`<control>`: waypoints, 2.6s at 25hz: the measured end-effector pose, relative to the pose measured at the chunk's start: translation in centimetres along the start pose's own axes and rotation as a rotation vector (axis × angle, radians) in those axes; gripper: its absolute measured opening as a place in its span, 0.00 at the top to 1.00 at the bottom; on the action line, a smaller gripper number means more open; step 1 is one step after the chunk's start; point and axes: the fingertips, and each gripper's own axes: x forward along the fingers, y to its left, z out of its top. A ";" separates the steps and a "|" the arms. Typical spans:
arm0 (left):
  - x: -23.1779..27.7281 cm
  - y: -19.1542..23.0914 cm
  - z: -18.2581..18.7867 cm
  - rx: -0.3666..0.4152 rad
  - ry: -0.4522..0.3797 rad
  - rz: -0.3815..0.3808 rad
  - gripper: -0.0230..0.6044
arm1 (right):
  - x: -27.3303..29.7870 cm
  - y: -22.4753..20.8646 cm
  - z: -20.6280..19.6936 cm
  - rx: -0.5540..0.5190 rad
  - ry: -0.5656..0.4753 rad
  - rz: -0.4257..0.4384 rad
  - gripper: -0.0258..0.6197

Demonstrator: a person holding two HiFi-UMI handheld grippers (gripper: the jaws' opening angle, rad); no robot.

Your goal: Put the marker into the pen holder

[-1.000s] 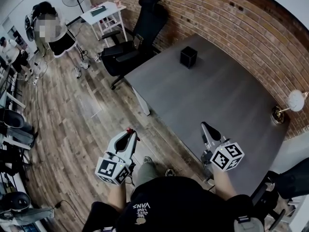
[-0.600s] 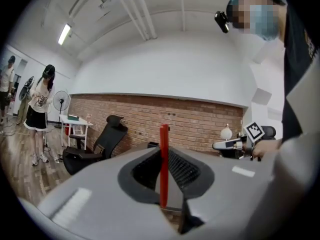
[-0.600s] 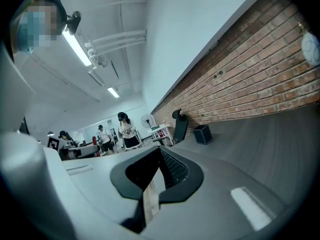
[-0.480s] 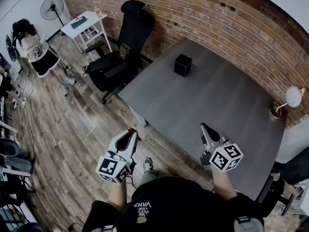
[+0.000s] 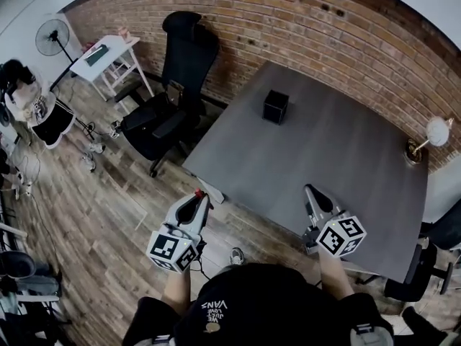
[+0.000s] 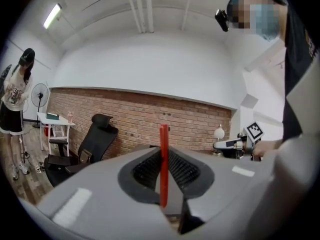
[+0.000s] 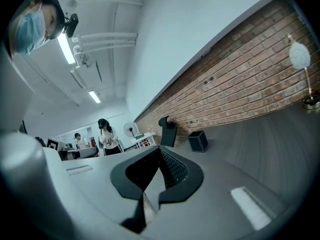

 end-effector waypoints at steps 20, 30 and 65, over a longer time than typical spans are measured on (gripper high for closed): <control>8.9 6.0 -0.1 0.010 0.046 -0.133 0.81 | 5.5 -2.7 0.1 0.033 -0.025 -0.133 0.96; 18.6 5.3 0.4 0.037 0.034 -0.171 0.81 | 9.0 -7.2 1.4 0.049 -0.009 -0.113 0.96; 43.4 2.6 5.6 0.222 -0.124 -0.316 0.81 | 9.6 -16.5 -0.9 0.175 0.034 -0.199 0.96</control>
